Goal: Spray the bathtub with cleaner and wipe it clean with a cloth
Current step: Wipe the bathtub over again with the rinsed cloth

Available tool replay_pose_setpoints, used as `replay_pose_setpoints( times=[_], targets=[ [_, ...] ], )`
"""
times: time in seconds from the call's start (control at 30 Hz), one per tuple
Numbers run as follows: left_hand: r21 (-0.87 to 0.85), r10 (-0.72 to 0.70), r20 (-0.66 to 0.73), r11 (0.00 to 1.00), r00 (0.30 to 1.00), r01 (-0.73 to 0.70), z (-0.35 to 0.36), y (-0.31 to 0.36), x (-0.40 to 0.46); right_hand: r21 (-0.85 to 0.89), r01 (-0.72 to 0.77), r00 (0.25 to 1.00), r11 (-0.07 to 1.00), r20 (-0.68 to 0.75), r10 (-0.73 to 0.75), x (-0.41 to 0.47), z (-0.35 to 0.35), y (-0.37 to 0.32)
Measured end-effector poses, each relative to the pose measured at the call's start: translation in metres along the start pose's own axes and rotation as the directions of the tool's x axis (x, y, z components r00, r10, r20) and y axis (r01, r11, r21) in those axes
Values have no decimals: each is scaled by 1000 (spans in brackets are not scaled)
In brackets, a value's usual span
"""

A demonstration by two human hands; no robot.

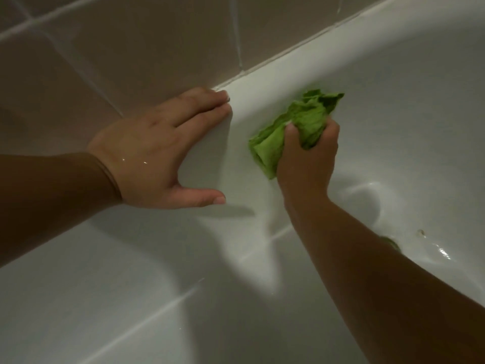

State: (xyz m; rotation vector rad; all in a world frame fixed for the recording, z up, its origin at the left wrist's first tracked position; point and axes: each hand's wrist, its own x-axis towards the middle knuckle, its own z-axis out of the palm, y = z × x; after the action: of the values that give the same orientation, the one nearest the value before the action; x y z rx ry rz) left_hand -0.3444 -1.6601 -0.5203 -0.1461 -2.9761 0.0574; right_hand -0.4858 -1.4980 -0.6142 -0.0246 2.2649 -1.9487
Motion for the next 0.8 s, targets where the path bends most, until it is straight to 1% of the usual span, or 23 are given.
replay_pose_setpoints(
  times=[0.07, 0.13, 0.2, 0.23, 0.33, 0.4, 0.47, 0.5, 0.57, 0.63, 0.7, 0.8],
  targets=[
    [4, -7, 4, 1000, 1000, 7, 0, 1, 7, -54, -73, 997, 996, 27, 75, -6, 0, 9],
    [14, -8, 5, 1000, 1000, 8, 0, 3, 15, -93, -81, 988, 992, 124, 93, -25, 4, 15],
    [16, -5, 5, 1000, 1000, 5, 1, 5, 21, -45, -89, 970, 995, 222, 97, -39, 6, 7],
    [14, -2, 5, 1000, 1000, 2, 2, 5, 24, -15, -88, 970, 996, 224, 89, -38, 5, 0],
    [16, -9, 9, 1000, 1000, 8, 2, 6, 27, -7, -5, 997, 1000, 83, 6, -9, -4, -19],
    [13, -17, 19, 1000, 1000, 16, 1, 5, 27, -10, -16, 999, 1000, 34, 17, 12, -9, -20],
    [-4, -12, 32, 1000, 999, 12, 1, 6, 27, -36, -69, 996, 997, 51, 70, 14, -11, -12],
    [-8, -10, 34, 1000, 999, 10, 1, 6, 28, -62, -94, 991, 994, 85, 100, 8, -10, -8],
    [-6, -8, 35, 1000, 999, 9, 1, 6, 29, -103, -148, 968, 984, 189, 166, -8, -6, -2],
    [5, -6, 37, 1000, 999, 6, 1, 7, 30, -106, -174, 937, 979, 288, 197, -20, -4, -5],
    [9, -6, 33, 1000, 999, 6, 2, 6, 31, -74, -136, 951, 988, 270, 151, -15, -5, -13],
    [2, -7, 23, 1000, 1000, 7, 2, 7, 30, -54, -36, 991, 998, 127, 43, 7, -14, -17]
  ],
)
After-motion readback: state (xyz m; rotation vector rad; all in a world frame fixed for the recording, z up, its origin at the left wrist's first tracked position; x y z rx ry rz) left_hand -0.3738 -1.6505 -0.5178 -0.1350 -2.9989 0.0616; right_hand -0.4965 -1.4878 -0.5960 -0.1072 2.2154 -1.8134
